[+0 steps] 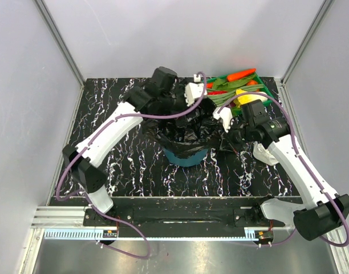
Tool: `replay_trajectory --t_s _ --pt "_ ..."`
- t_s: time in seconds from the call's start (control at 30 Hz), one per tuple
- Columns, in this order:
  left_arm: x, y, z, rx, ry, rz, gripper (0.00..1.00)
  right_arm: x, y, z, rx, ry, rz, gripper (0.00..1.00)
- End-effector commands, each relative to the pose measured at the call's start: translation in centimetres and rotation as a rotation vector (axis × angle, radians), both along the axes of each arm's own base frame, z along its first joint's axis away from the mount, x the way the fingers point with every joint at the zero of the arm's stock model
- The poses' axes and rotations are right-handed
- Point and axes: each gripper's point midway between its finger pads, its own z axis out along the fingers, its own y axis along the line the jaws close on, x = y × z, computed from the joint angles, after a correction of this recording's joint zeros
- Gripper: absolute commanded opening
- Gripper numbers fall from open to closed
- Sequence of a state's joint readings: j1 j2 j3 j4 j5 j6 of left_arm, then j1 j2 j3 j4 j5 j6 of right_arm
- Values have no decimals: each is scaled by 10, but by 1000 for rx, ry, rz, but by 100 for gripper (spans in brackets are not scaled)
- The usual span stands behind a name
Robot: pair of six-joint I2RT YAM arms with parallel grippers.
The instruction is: Put the trash bags into the trash bin
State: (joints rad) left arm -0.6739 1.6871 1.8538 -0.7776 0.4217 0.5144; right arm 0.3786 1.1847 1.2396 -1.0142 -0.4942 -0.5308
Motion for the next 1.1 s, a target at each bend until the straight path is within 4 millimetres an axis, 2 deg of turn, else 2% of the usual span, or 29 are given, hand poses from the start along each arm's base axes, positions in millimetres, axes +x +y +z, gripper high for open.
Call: replay_trajectory --t_s 0.0,0.2,0.5,0.7,0.8,0.83,0.9,0.93,1.0,1.07 --pt "-7 -14 -42 127 -13 -121 99 9 0 0 2 -29 -16 0" --pt "-14 -16 -82 261 1 -255 97 15 -2 -8 -19 -20 -39 0" --pt "-16 -25 -117 297 50 -318 96 21 -3 -16 -30 -22 -60 0" --pt "-17 -33 -123 253 68 -317 96 18 -3 -19 -26 -25 -56 0" --pt "-15 -33 -126 241 78 -309 96 14 -1 -14 -6 -40 -36 1" --pt "-14 -33 -125 231 83 -307 96 14 -1 -11 1 -47 -34 4" --pt "-11 -32 -119 199 94 -287 97 14 0 -2 13 -73 -29 19" --pt "-10 -31 -117 187 100 -283 97 14 0 3 20 -84 -29 32" --pt "-5 -28 -112 165 106 -263 98 12 0 16 30 -109 -24 51" --pt "-1 -24 -109 151 107 -244 98 10 1 30 46 -124 -19 62"
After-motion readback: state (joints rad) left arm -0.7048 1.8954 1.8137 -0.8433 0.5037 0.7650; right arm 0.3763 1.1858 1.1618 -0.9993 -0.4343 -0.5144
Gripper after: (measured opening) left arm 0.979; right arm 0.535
